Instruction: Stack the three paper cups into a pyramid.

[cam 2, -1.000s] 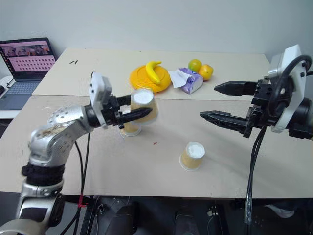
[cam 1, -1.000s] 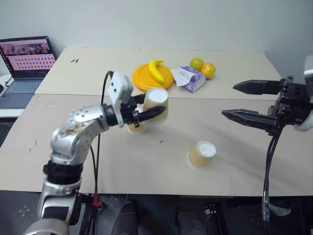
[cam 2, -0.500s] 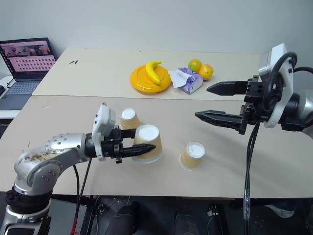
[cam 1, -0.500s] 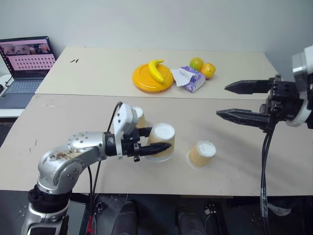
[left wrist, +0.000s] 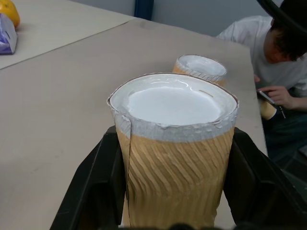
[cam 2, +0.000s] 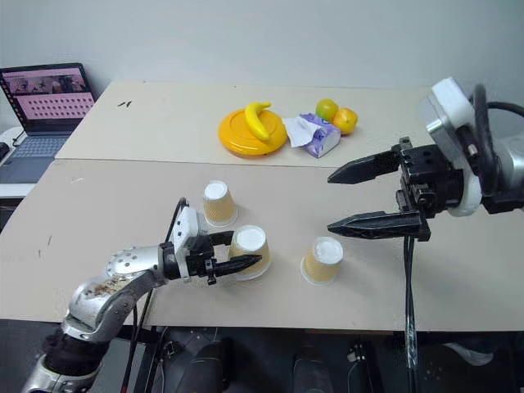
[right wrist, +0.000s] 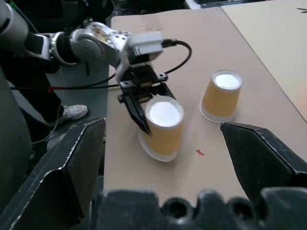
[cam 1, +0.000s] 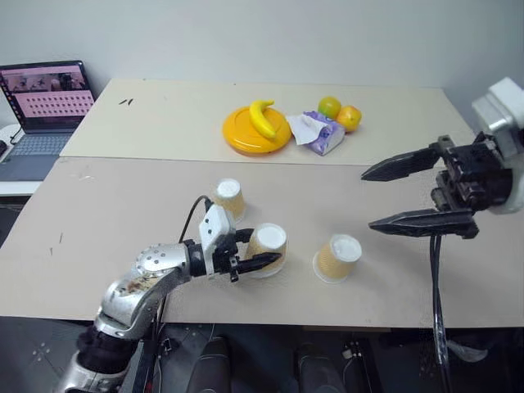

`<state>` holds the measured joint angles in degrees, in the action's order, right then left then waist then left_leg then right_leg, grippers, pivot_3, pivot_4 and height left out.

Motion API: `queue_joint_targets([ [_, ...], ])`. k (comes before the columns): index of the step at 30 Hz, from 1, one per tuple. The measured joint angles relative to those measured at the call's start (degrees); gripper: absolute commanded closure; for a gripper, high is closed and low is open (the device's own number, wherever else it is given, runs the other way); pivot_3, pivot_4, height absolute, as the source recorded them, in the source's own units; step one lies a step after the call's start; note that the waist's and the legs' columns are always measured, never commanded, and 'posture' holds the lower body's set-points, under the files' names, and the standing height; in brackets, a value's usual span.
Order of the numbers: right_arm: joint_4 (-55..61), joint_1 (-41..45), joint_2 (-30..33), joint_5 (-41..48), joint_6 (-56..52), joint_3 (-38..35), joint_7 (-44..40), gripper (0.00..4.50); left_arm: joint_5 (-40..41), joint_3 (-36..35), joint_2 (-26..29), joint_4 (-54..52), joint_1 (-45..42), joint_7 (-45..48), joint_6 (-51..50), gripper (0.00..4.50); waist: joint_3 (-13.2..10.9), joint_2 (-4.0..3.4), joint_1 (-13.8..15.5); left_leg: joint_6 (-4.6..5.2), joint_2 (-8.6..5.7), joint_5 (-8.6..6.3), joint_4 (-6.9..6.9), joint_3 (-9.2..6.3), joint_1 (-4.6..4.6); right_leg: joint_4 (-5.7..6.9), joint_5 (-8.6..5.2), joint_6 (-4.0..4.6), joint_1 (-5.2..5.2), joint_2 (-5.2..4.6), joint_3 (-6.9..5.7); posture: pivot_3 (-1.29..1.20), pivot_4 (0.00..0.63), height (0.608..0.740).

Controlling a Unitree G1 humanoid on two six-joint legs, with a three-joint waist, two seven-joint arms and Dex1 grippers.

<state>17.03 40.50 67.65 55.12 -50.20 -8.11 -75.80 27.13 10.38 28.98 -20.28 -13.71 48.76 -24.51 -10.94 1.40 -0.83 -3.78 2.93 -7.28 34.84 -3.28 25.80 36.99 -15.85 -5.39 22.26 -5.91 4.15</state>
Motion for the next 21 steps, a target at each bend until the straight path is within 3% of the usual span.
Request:
queue_joint_targets([
  [14,-1.3,3.6,1.2,-1.1,-1.8,2.7,-2.8,0.0,-8.3,3.8,-6.3,9.6,-0.3,1.9,12.9,2.2,0.0,-0.01,0.1,0.0,0.0,0.0,0.0,-0.01,0.02,0.02,0.0,-0.01,0.02,0.0,-0.01,0.0,0.15,0.732],
  [18,-0.8,3.7,1.6,-1.1,-2.3,2.7,-2.8,0.0,-9.6,4.0,-8.2,14.5,-2.1,2.6,16.2,0.66,0.0,-0.03,0.1,0.0,0.0,0.0,0.02,-0.01,0.02,0.03,0.01,-0.02,0.02,0.0,-0.02,0.0,0.15,0.732],
  [20,-0.5,4.0,1.6,-1.1,-2.4,2.7,-2.8,0.0,-10.1,4.0,-9.5,16.5,-2.9,2.5,17.1,0.09,0.0,-0.03,0.1,0.0,-0.01,0.0,0.02,-0.01,0.02,0.03,0.01,-0.02,0.01,0.0,-0.01,0.0,0.15,0.732],
  [21,-0.5,4.2,1.6,-1.1,-2.4,2.7,-2.8,0.0,-10.1,4.1,-9.9,17.0,-3.3,2.5,17.1,0.09,0.0,-0.03,0.1,0.0,-0.01,0.0,0.02,-0.01,0.02,0.02,0.01,-0.02,0.01,0.0,-0.01,0.0,0.15,0.732],
])
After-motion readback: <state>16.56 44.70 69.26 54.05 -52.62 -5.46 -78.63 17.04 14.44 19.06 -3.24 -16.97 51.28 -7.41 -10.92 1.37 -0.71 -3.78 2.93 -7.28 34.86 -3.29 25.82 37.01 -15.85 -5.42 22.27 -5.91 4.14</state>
